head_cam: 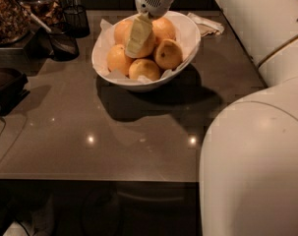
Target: Pick orange from white bowl
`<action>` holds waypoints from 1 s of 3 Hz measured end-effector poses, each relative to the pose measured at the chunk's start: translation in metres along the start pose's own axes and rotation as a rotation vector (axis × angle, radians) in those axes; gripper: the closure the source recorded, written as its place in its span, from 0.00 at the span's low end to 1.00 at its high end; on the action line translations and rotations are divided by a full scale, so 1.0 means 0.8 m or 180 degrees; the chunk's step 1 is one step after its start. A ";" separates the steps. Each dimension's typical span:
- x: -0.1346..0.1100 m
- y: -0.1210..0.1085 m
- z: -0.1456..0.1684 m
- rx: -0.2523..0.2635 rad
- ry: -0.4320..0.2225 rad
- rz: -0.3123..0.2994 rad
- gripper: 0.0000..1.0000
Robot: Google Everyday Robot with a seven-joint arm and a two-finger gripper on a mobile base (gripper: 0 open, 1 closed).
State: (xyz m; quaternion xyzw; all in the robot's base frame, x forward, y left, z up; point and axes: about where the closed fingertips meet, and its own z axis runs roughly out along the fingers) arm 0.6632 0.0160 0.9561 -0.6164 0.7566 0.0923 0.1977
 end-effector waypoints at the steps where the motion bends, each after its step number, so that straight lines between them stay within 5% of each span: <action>1: 0.002 -0.001 0.005 0.0018 0.0035 -0.0012 0.29; 2: 0.006 -0.004 0.006 0.0061 0.0054 -0.0029 0.28; 3: 0.012 -0.008 0.009 0.0089 0.0094 -0.0043 0.47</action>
Offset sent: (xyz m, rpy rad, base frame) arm -0.0020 -0.0151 -0.0047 -0.0459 -0.0156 -0.0017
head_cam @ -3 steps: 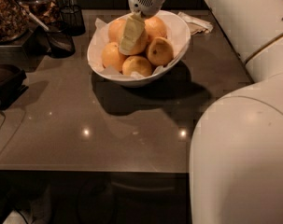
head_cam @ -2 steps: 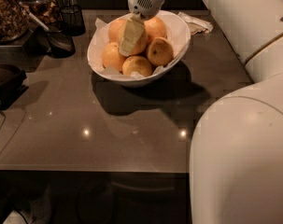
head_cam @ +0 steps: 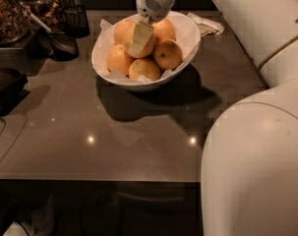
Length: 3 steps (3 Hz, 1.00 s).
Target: Pick orange from white bowl
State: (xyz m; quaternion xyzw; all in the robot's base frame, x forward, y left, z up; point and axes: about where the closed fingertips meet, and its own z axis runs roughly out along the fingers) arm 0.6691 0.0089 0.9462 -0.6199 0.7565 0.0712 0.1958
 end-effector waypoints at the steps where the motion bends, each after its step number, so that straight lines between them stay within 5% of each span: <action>1: 0.004 0.000 0.000 0.0048 0.0004 -0.0001 0.70; 2: 0.004 0.000 0.000 0.0049 0.0002 -0.0002 0.93; 3: 0.003 0.000 -0.001 0.0051 -0.0004 -0.0003 1.00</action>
Offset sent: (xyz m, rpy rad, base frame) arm -0.0004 -0.0030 -0.0019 -0.0036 -0.0137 -0.0056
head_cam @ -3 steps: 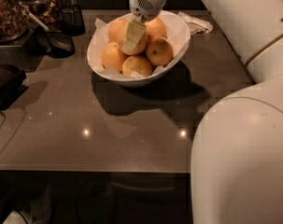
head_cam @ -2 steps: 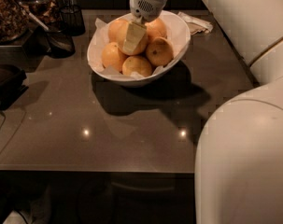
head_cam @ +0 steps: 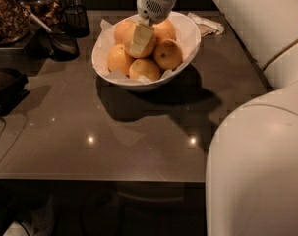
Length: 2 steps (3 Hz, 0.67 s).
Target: Pick orange from white bowl
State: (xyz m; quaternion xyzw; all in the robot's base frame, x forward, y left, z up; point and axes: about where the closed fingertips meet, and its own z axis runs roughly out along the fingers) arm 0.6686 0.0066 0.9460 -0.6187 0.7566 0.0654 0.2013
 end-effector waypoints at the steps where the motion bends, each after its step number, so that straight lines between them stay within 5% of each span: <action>1: -0.018 0.008 -0.036 0.0118 -0.0319 -0.0113 1.00; 2: -0.032 0.022 -0.069 0.0181 -0.0588 -0.0259 1.00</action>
Offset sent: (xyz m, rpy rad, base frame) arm -0.0477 0.0066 0.0933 0.2313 -0.1889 0.1323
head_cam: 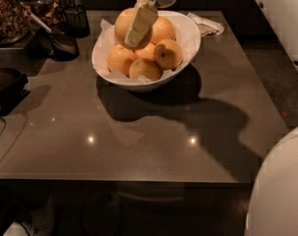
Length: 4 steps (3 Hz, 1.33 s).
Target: Pick orange from white bowl
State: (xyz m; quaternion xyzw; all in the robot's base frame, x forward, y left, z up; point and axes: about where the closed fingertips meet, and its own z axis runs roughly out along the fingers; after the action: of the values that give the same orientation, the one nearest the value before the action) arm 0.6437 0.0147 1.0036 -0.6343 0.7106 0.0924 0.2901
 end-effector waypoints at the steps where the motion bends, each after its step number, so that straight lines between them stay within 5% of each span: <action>1: -0.001 0.001 -0.001 0.0000 -0.0010 -0.0005 1.00; 2: -0.007 0.009 -0.012 0.0069 -0.0028 -0.0020 1.00; 3: -0.014 0.058 -0.054 0.0183 -0.0056 0.0097 1.00; 4: -0.014 0.059 -0.054 0.0183 -0.0053 0.0095 1.00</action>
Offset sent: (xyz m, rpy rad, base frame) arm -0.0248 -0.0013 0.0223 0.0098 -0.0562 -0.0172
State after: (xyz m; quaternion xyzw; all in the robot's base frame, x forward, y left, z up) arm 0.5858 0.0108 1.0337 -0.6143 0.7199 0.0816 0.3127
